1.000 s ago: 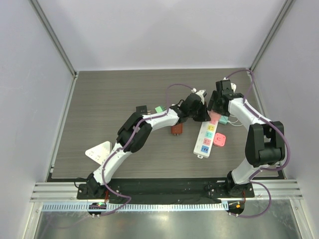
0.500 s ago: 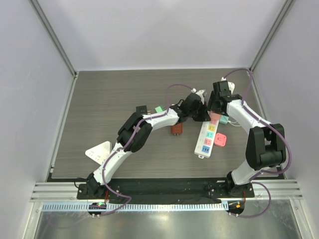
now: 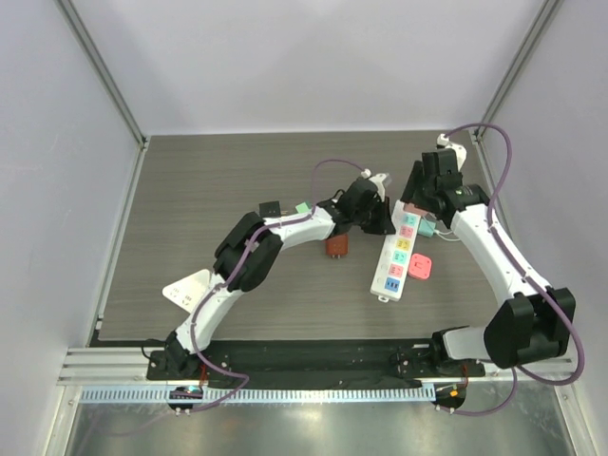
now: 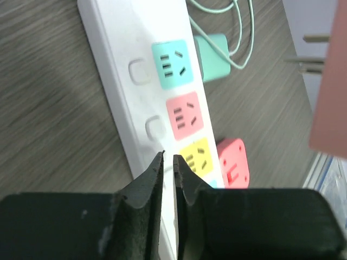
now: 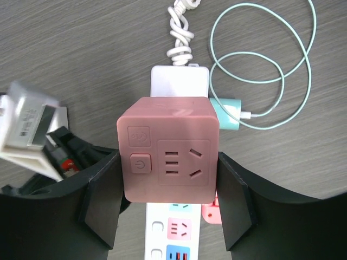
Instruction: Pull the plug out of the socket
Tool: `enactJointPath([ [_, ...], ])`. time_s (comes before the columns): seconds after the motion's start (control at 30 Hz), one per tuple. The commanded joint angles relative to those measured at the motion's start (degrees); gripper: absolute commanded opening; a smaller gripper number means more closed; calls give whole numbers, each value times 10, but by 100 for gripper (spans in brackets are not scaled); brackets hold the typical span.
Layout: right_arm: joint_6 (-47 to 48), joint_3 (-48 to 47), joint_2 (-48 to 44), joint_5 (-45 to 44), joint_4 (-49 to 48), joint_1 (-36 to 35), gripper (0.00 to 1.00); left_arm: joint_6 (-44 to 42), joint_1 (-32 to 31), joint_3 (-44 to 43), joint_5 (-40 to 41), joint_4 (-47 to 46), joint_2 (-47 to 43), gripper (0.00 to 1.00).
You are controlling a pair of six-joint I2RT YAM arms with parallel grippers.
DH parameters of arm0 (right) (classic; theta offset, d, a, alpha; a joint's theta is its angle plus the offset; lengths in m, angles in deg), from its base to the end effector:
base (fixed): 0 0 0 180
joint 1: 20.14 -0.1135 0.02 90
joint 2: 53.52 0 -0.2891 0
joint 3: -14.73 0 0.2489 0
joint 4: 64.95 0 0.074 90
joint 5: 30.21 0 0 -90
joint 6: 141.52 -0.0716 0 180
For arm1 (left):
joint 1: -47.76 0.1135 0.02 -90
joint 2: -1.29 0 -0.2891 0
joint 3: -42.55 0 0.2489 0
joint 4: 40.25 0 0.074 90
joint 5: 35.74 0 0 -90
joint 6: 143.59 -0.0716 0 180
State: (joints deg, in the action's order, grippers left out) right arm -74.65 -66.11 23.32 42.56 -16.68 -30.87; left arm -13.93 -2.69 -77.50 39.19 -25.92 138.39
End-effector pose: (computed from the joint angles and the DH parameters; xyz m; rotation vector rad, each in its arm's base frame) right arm 0.3031 0.0358 0.3130 0.3939 2.2672 -0.0508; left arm 0.3626 -0.4683 0.1628 0.3929 2.3126 -1.1481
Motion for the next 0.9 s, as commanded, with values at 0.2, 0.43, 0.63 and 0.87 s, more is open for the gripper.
enactJointPath([
  [0.2, -6, 4, -71, 90, 29, 0, 1, -77, 28, 176, 56, -40, -289, 19],
  [0.43, 5, -15, -16, 211, -11, -42, 1, -87, 87, 423, 176, -231, -454, 43],
  [0.63, 5, -67, 56, 209, -43, -140, 1, -46, 199, 542, 172, -289, -492, 43],
  [0.87, 17, -134, 121, 175, -43, -200, 1, -49, 254, 604, 207, -320, -510, 43],
])
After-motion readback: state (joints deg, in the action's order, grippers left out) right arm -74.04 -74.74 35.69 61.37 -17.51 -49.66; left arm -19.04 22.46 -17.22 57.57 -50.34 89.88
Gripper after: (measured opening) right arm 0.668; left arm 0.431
